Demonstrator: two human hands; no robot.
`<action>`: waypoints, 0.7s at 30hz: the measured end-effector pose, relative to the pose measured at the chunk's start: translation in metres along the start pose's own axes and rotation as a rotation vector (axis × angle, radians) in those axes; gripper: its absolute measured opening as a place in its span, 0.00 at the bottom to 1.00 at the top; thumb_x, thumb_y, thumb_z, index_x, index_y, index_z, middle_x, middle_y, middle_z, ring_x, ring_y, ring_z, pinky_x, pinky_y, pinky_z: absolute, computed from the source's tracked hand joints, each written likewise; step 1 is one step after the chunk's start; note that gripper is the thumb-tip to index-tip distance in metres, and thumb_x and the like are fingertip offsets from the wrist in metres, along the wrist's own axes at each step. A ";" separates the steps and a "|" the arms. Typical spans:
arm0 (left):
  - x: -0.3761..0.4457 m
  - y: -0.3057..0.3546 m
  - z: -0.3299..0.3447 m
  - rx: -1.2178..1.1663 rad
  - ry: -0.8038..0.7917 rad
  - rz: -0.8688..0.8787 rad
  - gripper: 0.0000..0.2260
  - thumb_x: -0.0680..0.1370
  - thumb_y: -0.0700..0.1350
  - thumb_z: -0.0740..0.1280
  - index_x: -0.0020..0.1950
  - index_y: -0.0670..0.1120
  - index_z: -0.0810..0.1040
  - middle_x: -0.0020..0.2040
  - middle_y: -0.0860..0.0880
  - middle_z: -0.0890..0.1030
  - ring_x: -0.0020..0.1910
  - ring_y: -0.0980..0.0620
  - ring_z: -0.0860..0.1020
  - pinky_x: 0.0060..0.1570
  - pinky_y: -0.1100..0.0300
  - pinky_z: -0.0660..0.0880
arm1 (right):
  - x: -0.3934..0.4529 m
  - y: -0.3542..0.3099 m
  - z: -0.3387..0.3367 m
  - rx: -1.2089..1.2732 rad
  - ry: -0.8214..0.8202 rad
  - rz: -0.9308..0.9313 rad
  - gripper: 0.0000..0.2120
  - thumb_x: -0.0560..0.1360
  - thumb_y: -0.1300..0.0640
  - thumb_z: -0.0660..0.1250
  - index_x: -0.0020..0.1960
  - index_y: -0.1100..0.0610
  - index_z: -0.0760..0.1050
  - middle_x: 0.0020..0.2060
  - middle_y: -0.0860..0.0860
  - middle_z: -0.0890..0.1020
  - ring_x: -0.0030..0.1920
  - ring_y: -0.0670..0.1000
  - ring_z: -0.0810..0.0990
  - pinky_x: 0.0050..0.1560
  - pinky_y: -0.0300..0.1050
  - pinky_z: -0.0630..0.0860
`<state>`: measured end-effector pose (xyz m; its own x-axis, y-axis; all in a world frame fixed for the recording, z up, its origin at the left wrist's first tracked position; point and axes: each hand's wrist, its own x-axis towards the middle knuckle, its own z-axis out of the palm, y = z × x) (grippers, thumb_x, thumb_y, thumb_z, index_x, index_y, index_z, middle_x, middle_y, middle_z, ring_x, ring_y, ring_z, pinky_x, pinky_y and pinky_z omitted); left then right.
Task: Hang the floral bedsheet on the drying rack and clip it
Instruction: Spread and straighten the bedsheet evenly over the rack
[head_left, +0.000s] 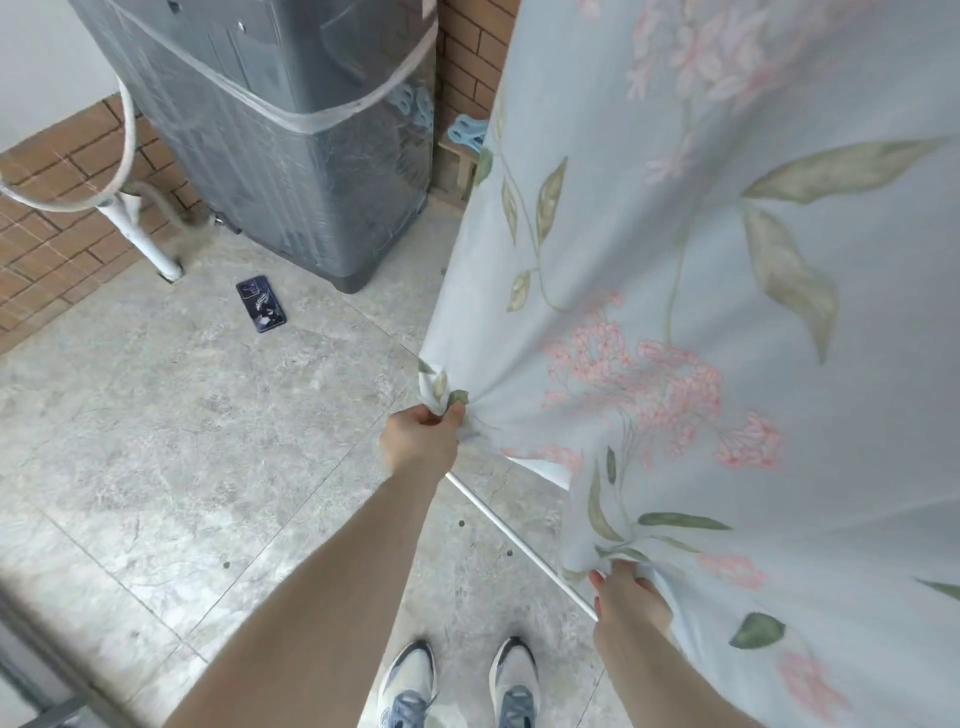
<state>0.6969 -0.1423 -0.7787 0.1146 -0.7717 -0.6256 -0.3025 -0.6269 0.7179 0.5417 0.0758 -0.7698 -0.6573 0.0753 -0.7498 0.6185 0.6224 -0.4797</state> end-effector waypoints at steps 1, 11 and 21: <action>0.004 -0.003 0.000 0.009 -0.005 -0.006 0.17 0.74 0.59 0.77 0.35 0.47 0.84 0.33 0.48 0.85 0.38 0.45 0.85 0.43 0.48 0.84 | 0.004 0.003 -0.001 0.000 0.009 0.001 0.03 0.81 0.61 0.64 0.49 0.60 0.74 0.43 0.59 0.80 0.45 0.58 0.83 0.51 0.56 0.76; 0.039 -0.008 0.026 0.137 0.015 0.005 0.20 0.74 0.61 0.74 0.35 0.44 0.81 0.36 0.43 0.86 0.40 0.42 0.86 0.42 0.47 0.83 | 0.053 0.018 0.005 0.082 -0.012 0.102 0.06 0.83 0.55 0.63 0.52 0.57 0.76 0.55 0.62 0.82 0.49 0.58 0.83 0.54 0.50 0.78; 0.053 0.004 0.013 0.206 0.017 -0.051 0.20 0.75 0.59 0.74 0.57 0.45 0.85 0.40 0.46 0.86 0.41 0.46 0.87 0.48 0.48 0.85 | 0.052 0.015 0.000 0.097 -0.036 0.225 0.16 0.84 0.50 0.63 0.65 0.61 0.74 0.55 0.52 0.82 0.40 0.48 0.81 0.23 0.36 0.77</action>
<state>0.6891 -0.1840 -0.8129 0.1498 -0.7425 -0.6529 -0.4829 -0.6311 0.6070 0.5169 0.0885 -0.8158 -0.4836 0.1751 -0.8576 0.7873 0.5153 -0.3387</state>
